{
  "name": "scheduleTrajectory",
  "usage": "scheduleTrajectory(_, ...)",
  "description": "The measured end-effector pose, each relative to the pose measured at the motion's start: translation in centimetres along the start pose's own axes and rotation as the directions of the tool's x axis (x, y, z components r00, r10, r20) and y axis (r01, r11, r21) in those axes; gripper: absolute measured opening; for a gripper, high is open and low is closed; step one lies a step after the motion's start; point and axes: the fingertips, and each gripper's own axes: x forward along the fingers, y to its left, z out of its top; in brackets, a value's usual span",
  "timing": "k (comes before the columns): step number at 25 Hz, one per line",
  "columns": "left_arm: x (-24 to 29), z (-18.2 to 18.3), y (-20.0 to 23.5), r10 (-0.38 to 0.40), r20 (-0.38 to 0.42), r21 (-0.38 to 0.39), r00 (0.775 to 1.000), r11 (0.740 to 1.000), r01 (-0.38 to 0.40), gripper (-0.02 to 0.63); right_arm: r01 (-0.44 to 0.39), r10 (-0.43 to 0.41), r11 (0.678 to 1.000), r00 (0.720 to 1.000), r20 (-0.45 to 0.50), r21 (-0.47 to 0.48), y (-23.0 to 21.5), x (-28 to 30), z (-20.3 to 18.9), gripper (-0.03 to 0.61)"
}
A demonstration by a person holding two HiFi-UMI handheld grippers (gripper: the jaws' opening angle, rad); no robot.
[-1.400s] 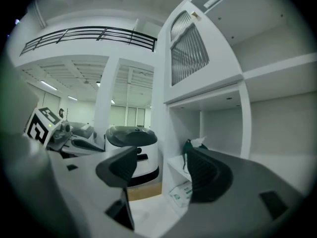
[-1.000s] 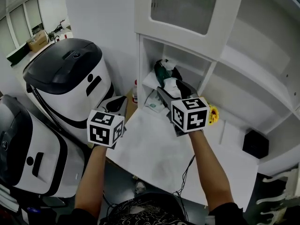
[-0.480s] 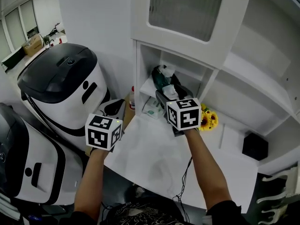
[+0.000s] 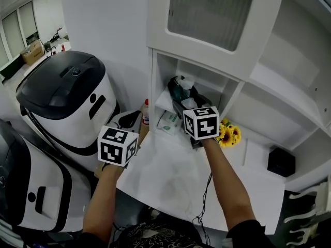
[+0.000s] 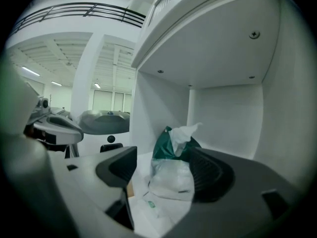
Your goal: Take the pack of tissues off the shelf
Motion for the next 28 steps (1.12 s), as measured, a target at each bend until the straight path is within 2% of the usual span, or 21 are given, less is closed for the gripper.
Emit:
scheduleTrajectory(7,1.3,0.2,0.0,-0.034,0.004,0.014,0.999,0.999,0.034,0.005,0.021,-0.022,1.0,0.999,-0.048,-0.015,0.1,1.5,-1.7,0.314)
scheduleTrajectory(22,2.3,0.0,0.0,-0.071,-0.009,0.045,0.997,0.996,0.071,0.005,0.065,-0.07,0.996,0.995,-0.078,-0.055,-0.6,1.7,-2.4,0.163)
scheduleTrajectory(28,1.5,0.0,0.9,-0.06,-0.01,0.048,0.998,0.997,0.06,0.005,0.07,-0.073,0.997,0.994,-0.079,-0.043,-0.5,1.6,-2.5,0.099)
